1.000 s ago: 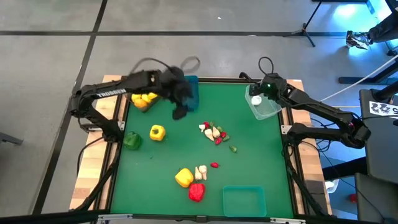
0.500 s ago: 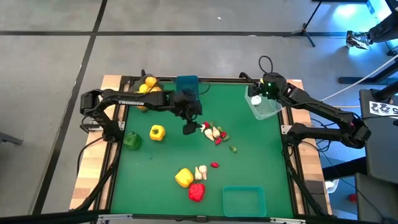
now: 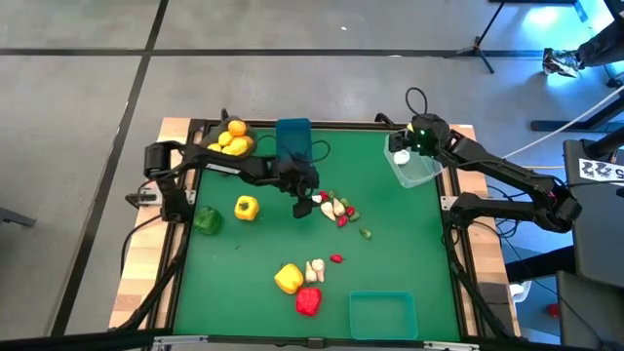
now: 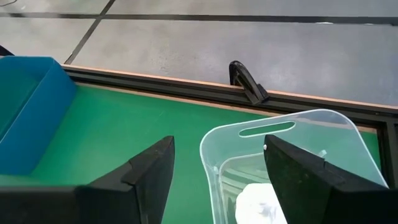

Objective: Sort produce into baskets
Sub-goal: Put the white garlic into white transparent bin

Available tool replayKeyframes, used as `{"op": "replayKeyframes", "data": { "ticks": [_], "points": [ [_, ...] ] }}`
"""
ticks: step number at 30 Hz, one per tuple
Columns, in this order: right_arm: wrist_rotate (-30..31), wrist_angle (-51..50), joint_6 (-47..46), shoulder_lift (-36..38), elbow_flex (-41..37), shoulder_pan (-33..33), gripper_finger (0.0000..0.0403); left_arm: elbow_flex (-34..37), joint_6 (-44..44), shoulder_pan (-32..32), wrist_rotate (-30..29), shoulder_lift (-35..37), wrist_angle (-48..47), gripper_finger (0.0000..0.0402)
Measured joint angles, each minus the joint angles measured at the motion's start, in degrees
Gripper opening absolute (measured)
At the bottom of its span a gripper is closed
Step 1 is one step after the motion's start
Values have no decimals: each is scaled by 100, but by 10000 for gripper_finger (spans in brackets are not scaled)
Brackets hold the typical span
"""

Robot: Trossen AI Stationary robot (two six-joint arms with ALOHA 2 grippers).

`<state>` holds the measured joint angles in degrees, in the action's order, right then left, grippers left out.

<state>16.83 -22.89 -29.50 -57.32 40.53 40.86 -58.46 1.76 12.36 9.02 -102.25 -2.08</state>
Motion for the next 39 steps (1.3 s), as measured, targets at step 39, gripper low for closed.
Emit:
{"op": "replayKeyframes", "data": {
  "ticks": [39],
  "points": [
    [-1, -1, 3, 0, 0, 2, 241, -4, -164, 22, -249, -700, 127, 185]
  ]
}}
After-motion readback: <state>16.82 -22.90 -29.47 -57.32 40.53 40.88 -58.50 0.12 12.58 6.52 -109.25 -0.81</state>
